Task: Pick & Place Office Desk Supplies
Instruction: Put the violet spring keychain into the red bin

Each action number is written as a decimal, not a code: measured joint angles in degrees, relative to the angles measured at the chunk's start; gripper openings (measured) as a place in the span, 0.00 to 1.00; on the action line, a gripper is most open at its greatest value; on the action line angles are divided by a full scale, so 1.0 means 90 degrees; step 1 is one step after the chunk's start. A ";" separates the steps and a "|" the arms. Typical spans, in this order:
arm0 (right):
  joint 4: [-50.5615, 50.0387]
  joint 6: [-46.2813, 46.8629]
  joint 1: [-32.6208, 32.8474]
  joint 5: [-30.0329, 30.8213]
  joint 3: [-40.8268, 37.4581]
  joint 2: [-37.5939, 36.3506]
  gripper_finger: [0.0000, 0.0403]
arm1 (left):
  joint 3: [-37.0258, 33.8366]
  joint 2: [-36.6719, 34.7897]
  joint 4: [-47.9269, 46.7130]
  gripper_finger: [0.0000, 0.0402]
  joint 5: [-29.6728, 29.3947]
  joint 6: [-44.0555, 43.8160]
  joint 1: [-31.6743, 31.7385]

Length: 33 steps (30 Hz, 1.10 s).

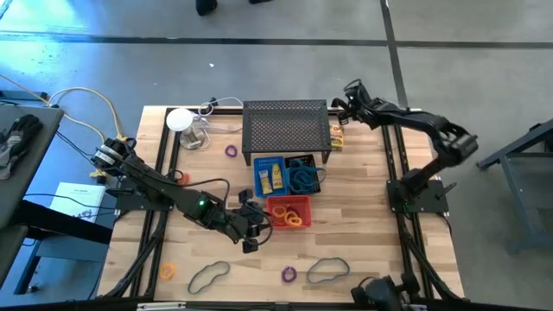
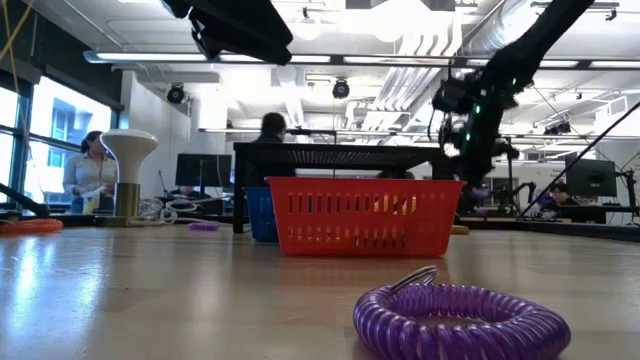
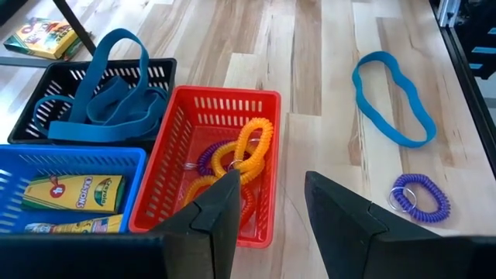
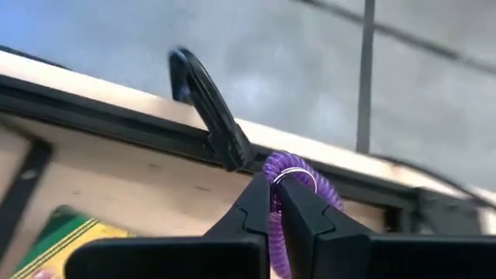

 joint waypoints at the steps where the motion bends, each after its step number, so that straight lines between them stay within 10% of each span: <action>1: -0.0115 -0.0058 0.0094 0.0110 0.0001 -0.0192 0.01 | 0.0000 0.0000 -0.0002 0.35 0.0000 0.0000 -0.0015; 9: -0.0745 -0.0521 0.1288 0.0728 0.0001 -0.2044 0.01 | 0.0000 0.0000 -0.0007 0.35 0.0019 0.0000 -0.0173; 18: -0.0508 -0.1303 0.3824 -0.1266 0.0010 -0.3461 0.01 | 0.0000 0.0000 -0.0060 0.35 0.0019 -0.0002 -0.0217; 33: 0.1356 -0.1101 0.7721 -0.2426 -0.0468 -0.1916 0.01 | 0.0000 0.0000 -0.0095 0.35 0.0018 -0.0124 -0.0217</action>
